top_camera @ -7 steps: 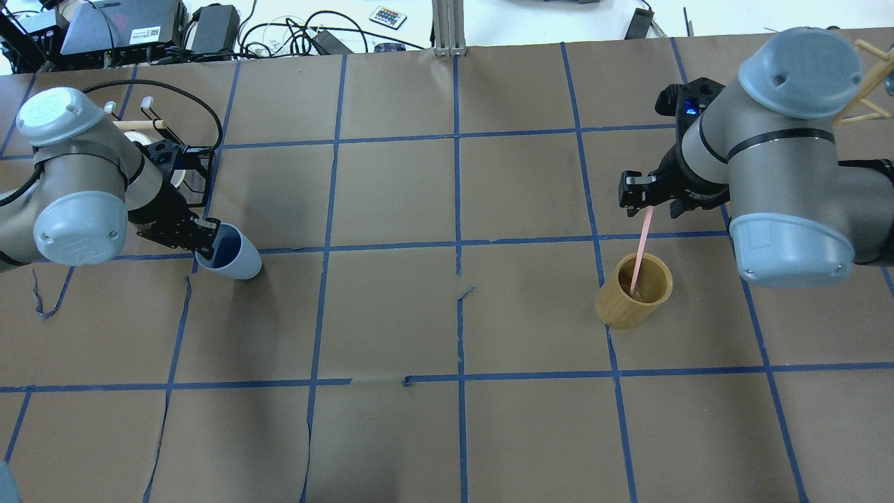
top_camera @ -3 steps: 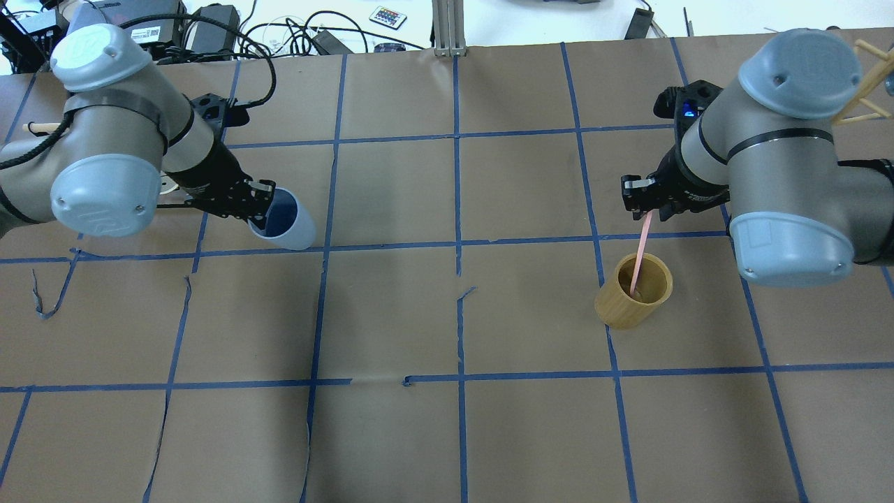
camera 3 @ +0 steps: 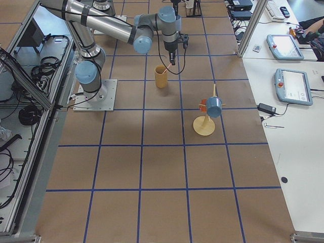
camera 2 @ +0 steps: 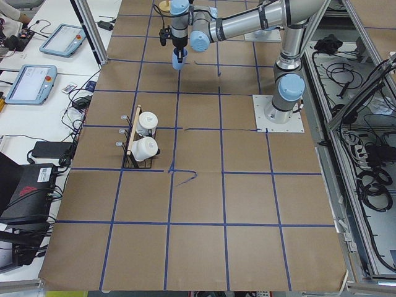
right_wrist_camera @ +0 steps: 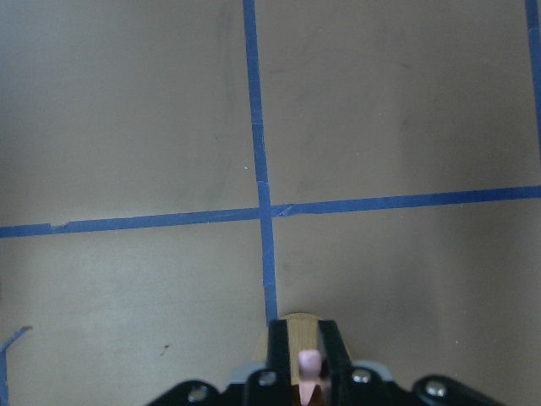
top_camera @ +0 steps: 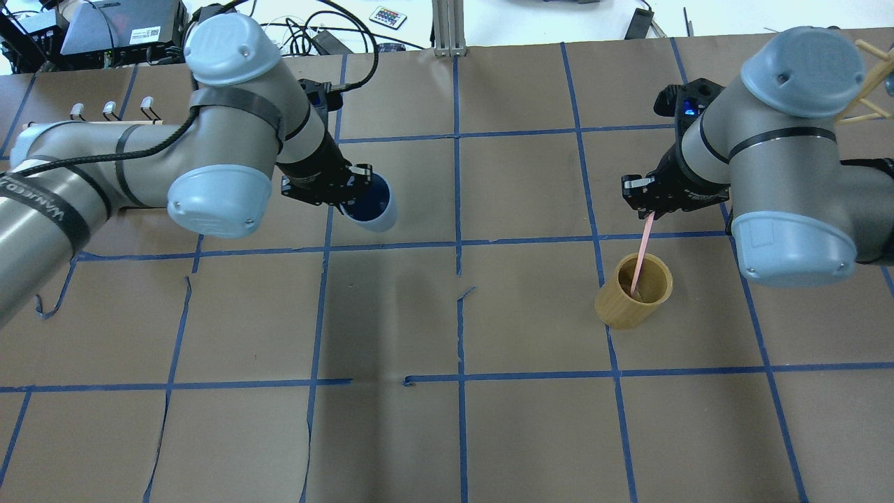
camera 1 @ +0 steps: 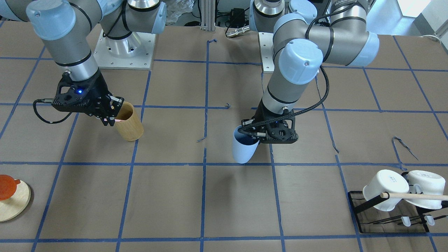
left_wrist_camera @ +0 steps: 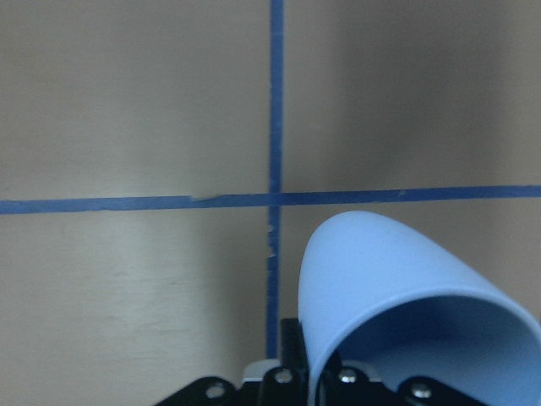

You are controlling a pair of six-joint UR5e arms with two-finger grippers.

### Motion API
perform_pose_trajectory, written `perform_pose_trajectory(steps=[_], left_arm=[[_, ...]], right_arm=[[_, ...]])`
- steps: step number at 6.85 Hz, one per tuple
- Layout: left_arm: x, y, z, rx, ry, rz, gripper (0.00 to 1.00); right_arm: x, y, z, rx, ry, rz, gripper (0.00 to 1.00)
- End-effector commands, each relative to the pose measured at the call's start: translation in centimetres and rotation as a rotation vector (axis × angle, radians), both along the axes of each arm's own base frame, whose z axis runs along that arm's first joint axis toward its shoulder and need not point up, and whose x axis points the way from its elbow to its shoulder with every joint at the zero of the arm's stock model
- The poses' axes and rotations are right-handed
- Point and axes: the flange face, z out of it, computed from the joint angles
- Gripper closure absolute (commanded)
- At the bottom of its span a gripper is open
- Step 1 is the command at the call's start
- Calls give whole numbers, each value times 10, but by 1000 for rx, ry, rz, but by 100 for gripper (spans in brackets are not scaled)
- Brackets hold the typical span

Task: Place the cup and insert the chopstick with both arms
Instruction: 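Lift the blue cup with left gripper while right gripper grips the straw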

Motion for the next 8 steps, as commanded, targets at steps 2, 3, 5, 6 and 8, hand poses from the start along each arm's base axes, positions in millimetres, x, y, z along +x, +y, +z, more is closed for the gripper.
perform_pose_trajectory(steps=[2,3,5,6,8], left_arm=[[-68,-49,-38,-50,31,5,100],[-98,-46,-48,-69,64,27,100],[-106,-51,-65,-66,53,6,100],[-105,-53,-63,-76,52,-9,100],[-105,-61,-74,-67,41,-17,100]], right_arm=[[-1,1,6,0,0,-4,86],[-1,-2,19,9,-1,-4,87],[-3,-19,72,16,6,-5,89],[-5,-25,98,-1,11,-7,89],[-6,-31,148,-16,14,-6,92]])
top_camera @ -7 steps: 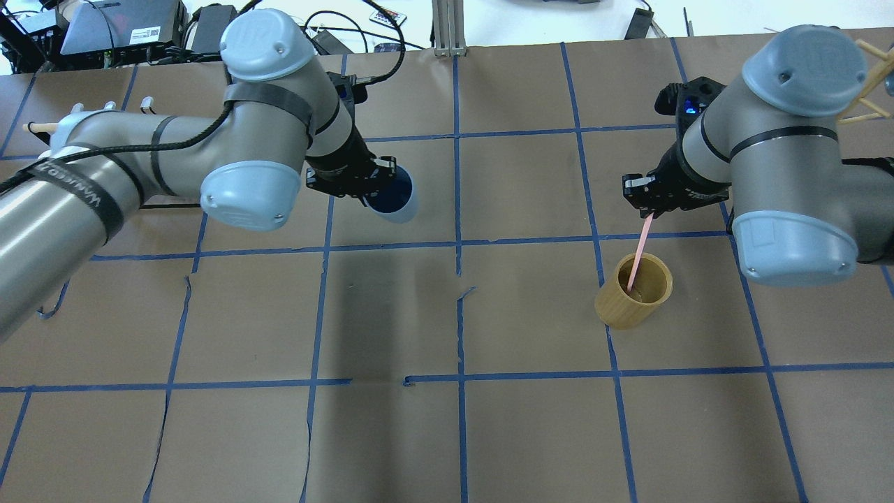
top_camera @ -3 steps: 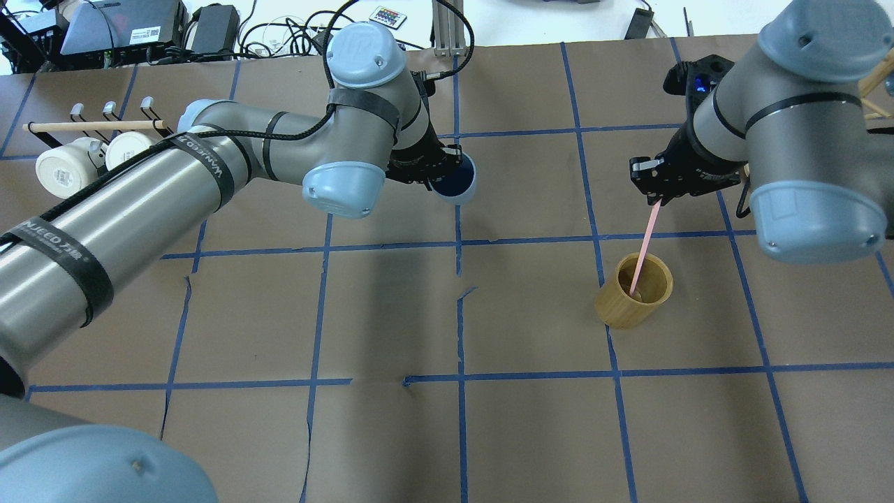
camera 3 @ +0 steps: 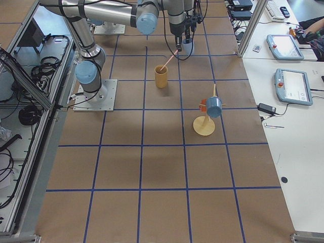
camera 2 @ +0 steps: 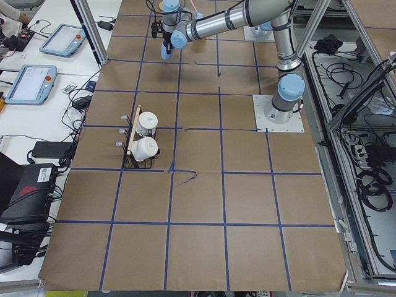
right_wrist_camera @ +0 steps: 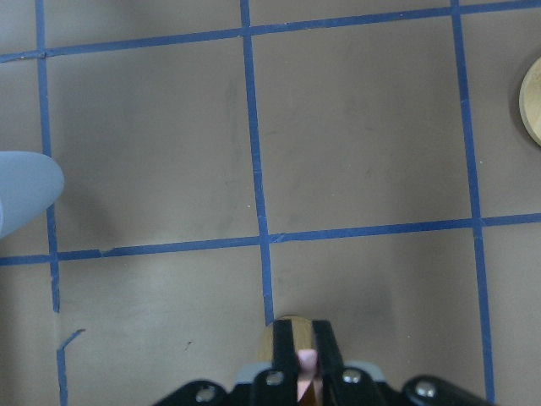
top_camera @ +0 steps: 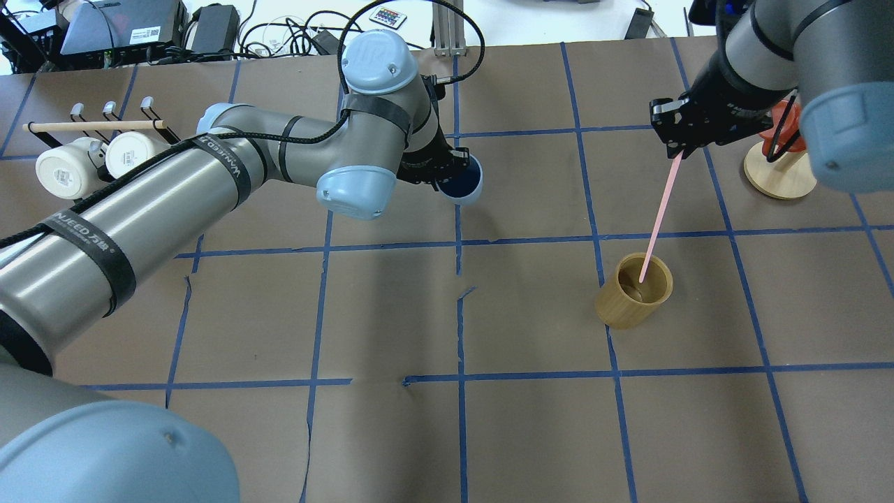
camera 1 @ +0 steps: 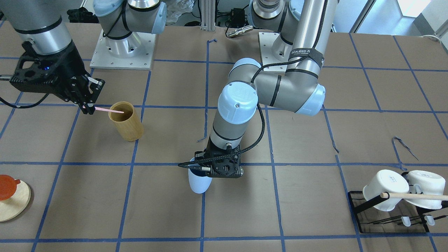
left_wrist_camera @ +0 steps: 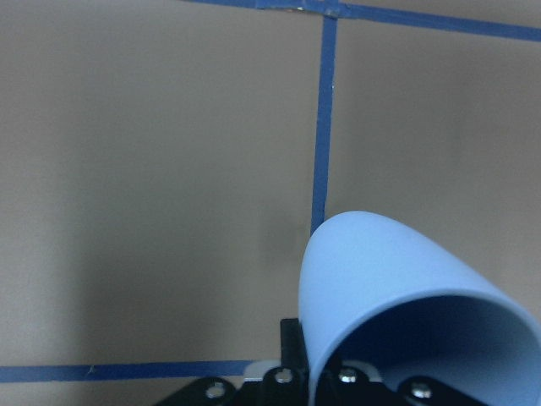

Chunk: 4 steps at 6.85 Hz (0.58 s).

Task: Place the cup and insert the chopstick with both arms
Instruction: 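Pull the pink straw up out of the tan cup with the right gripper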

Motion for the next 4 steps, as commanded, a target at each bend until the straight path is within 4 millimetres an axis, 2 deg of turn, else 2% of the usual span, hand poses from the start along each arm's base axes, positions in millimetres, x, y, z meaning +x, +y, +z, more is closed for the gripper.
perform_pose_trajectory(steps=[1,2,4], left_arm=[[-1,-10,-5,-1,-4,9,100],[-1,-9,-6,2,-5,7,100],[5,-12,-7,4,-19,20,97]], right_arm=[[-2,-16,45,-18,6,8,92],[-2,-24,63,-31,9,9,92],[-1,-42,81,-41,8,14,92]])
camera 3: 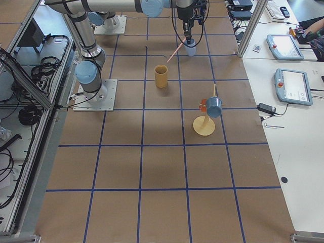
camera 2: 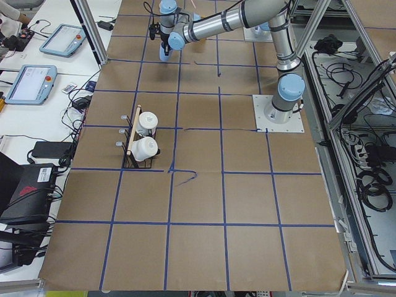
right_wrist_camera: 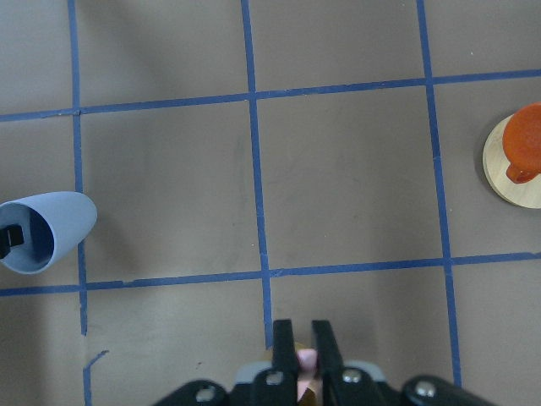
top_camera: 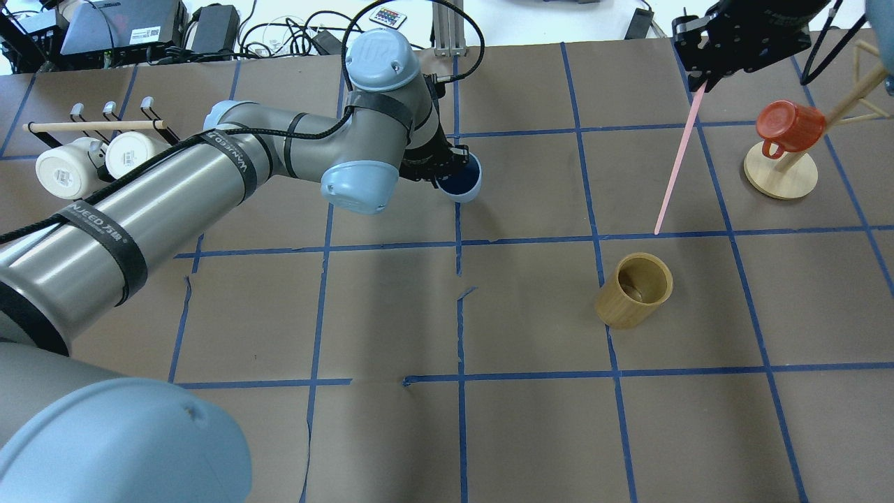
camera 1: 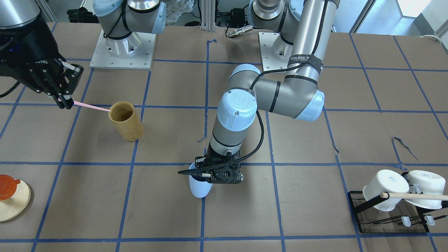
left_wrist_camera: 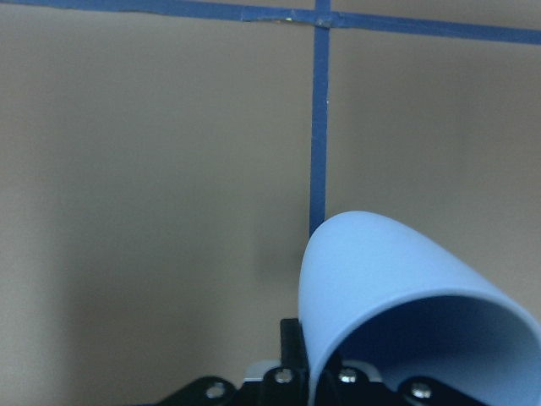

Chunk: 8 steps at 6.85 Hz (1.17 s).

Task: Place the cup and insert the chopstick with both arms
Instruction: 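Pull the pink straw up out of the tan cup with the right gripper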

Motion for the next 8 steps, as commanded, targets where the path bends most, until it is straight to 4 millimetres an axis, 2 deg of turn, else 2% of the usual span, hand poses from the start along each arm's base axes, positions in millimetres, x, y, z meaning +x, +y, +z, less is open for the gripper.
perform_pose_trajectory(steps=[1,2,3,4,5,6,7,8], left_arm=[[8,-4,-8,3,-52,59,31],[7,-5,-5,2,-45,92,30],[6,-6,-3,3,-36,104,15],[7,-10,16,-13,-22,130,8],[31,-22,44,22,-27,160,8],[56,-33,80,43,11,188,3],[78,-31,124,36,-13,119,2],[106,-19,145,37,-127,-43,0]], right_arm=[[2,-14,13,-11,-4,7,92],[3,-14,13,-11,-7,8,92],[7,-13,13,-11,-14,9,93],[25,-13,13,-23,-14,37,93],[37,-15,10,-20,-11,47,93],[45,-17,9,-28,-25,11,94],[64,-21,8,-71,-37,10,98],[99,-25,6,-132,-44,51,100]])
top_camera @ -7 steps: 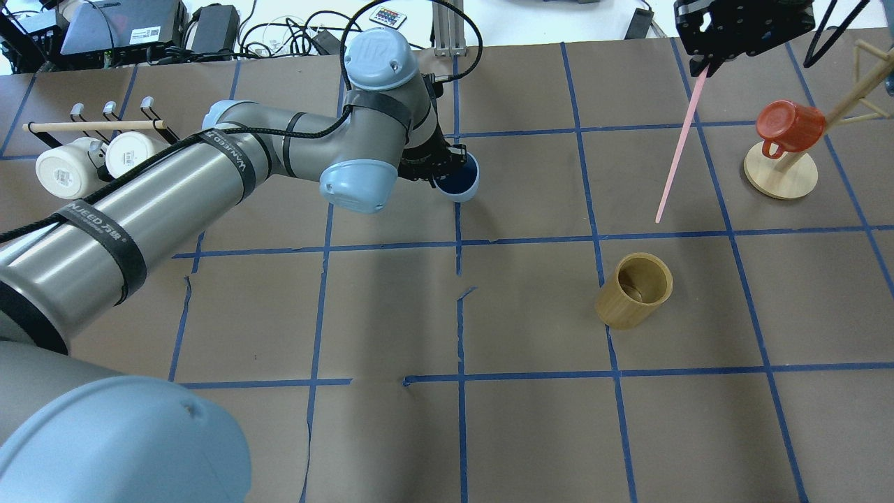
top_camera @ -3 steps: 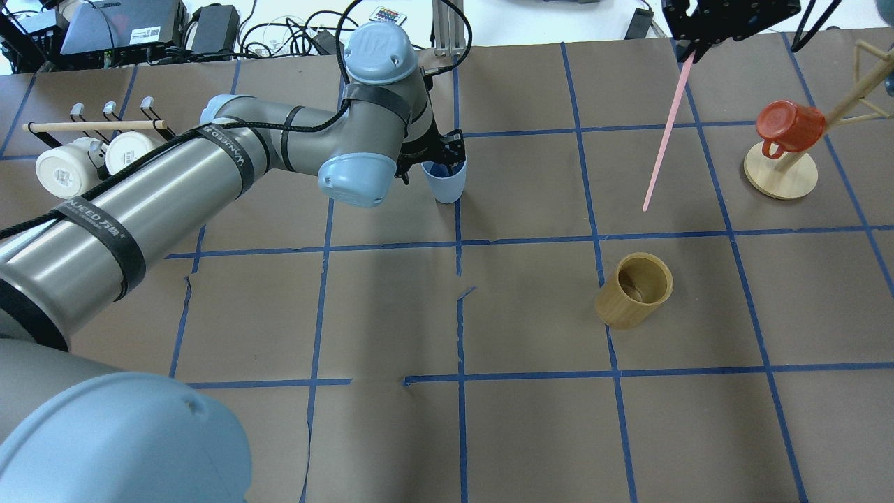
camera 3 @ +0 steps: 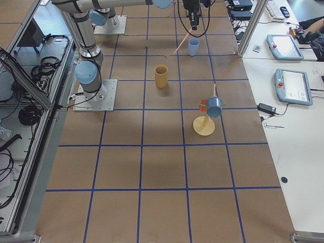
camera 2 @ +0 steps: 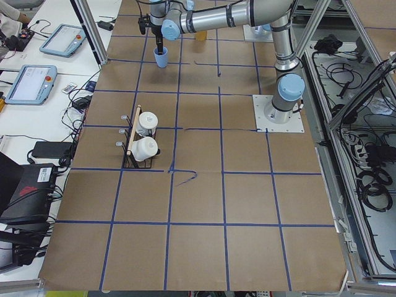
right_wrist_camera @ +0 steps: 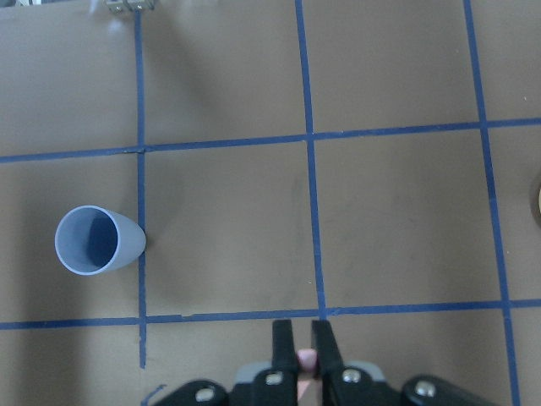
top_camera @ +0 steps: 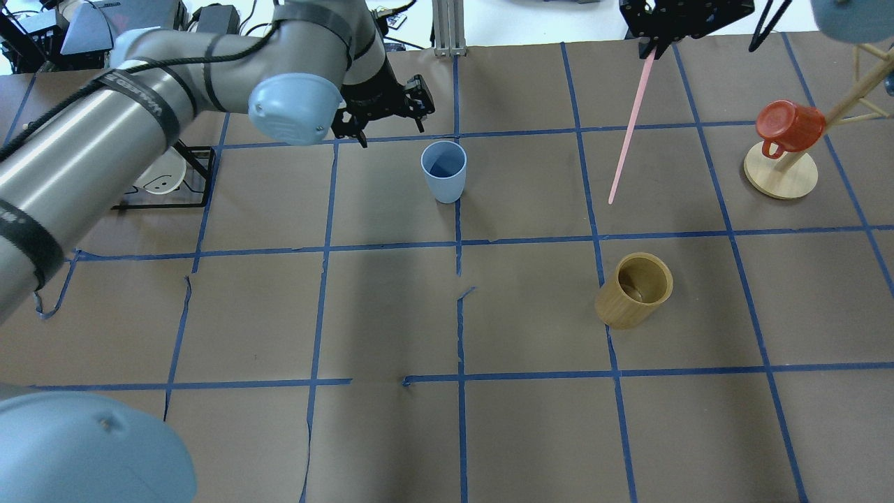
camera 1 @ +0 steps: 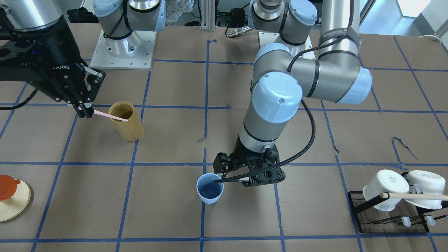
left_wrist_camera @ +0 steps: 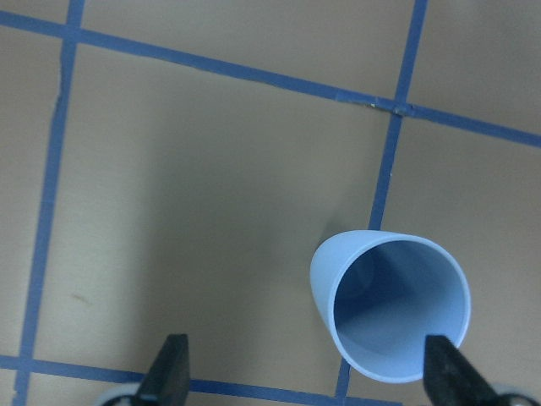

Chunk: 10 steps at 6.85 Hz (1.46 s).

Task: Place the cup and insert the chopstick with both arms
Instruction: 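Pull the pink straw up out of the tan cup with the right gripper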

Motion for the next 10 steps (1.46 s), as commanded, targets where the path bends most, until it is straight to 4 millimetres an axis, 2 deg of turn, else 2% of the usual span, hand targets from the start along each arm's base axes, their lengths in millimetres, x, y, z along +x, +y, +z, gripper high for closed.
perform_pose_trajectory(steps=[1,2,3,4,5,6,7,10], left_arm=[[57,29,69,-10,-157,-184,0],[77,52,100,16,-158,-185,0],[89,68,130,-20,-153,-219,0],[91,85,139,9,-142,-234,0],[92,91,130,29,-100,-231,0],[93,100,120,42,-108,-234,0],[89,105,121,38,-98,-242,0],[96,100,127,26,-98,-228,0]], right_arm=[[68,-10,-10,-119,-28,47,100],[95,-5,-6,-176,-48,82,100],[117,-5,-11,-212,-60,122,100],[148,-1,-24,-264,-75,174,100],[177,1,-40,-328,-95,206,100],[185,-2,-58,-339,-100,209,100],[185,-3,-71,-350,-101,208,100],[186,-8,-108,-334,-85,202,100]])
